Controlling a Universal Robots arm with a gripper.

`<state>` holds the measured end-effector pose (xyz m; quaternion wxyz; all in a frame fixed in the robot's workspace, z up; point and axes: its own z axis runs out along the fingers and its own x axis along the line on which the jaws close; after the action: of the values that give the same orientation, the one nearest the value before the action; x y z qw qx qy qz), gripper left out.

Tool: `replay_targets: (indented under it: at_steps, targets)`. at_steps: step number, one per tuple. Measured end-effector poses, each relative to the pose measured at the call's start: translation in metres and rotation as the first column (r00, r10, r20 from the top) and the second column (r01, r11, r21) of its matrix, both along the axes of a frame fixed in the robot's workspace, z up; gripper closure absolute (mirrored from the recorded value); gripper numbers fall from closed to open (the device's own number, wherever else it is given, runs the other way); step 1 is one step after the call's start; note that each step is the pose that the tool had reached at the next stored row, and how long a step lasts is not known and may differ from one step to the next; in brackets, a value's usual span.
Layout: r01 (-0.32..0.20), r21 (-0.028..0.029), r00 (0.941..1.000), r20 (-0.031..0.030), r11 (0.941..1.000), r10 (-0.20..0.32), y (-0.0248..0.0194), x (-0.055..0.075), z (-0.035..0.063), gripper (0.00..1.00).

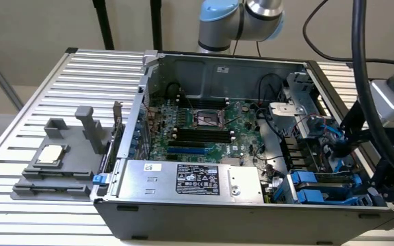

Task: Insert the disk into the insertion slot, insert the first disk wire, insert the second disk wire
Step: 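Insert the first disk wire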

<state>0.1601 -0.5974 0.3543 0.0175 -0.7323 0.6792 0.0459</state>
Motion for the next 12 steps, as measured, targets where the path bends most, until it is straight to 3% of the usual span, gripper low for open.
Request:
replay_targets:
  at_steps: [2,12]
  targets:
    - [0.0,0.0075,1.0,-0.0001,1.0,0.0,-0.0009,0.004,-0.0008,0.33]
    - [-0.014,0.0219,0.9999,0.0,0.9997,0.014,-0.0037,0.015,-0.0096,0.33]
